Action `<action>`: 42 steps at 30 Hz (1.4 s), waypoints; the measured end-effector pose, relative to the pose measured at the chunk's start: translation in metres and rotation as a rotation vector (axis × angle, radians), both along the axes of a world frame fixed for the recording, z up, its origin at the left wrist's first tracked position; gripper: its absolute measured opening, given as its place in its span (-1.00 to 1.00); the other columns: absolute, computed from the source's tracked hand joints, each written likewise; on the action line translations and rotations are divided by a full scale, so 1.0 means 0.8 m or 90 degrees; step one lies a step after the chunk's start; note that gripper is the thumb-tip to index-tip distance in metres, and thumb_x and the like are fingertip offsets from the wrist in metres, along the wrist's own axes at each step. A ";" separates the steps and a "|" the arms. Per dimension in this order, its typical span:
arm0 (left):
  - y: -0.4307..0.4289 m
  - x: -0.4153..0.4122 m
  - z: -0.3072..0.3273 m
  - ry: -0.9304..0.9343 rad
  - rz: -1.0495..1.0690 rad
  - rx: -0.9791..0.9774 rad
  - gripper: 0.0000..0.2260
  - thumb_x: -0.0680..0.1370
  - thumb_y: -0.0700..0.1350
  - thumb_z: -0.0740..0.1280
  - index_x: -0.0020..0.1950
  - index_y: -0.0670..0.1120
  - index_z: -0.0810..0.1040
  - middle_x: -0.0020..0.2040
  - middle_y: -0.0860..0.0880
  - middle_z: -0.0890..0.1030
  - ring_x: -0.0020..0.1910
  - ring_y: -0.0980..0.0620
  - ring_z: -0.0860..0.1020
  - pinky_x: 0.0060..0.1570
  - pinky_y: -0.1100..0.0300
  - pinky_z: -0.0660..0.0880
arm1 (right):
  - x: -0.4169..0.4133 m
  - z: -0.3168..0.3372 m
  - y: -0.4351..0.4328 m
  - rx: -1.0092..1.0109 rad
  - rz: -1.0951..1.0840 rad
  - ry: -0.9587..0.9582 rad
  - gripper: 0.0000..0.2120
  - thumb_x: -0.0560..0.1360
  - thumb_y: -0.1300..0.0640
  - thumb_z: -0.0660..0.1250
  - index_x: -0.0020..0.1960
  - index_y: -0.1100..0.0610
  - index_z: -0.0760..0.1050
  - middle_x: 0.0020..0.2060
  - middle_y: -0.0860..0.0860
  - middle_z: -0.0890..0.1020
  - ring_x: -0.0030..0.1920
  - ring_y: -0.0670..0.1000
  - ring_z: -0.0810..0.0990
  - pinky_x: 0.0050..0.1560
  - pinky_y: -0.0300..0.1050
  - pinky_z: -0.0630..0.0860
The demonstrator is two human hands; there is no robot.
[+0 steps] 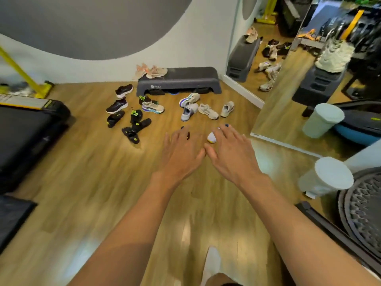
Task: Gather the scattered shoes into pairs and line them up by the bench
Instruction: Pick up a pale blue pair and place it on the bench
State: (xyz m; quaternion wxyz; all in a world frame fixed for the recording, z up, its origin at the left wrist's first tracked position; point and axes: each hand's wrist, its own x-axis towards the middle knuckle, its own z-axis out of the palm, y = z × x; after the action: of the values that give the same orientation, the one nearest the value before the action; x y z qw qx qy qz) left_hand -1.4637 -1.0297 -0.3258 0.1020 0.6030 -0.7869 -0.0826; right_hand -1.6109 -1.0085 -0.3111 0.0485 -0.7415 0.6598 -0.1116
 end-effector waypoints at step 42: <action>-0.905 0.003 -0.223 -0.037 0.060 0.274 -0.59 0.57 0.08 0.21 0.41 0.04 0.37 0.36 -0.09 0.42 0.32 -0.15 0.37 0.29 -0.06 0.29 | 0.033 -0.233 -0.904 0.329 -0.051 -0.050 -0.64 0.61 -0.01 0.08 0.35 0.11 0.28 0.30 0.10 0.45 0.31 0.18 0.39 0.18 0.15 0.38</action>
State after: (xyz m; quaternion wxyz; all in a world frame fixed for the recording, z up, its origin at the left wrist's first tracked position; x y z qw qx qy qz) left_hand -1.4612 -1.7537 -0.5041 -0.0481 0.6490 -0.7247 -0.2264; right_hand -1.5847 -1.7316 -0.4974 0.2572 -0.6730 0.6928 0.0297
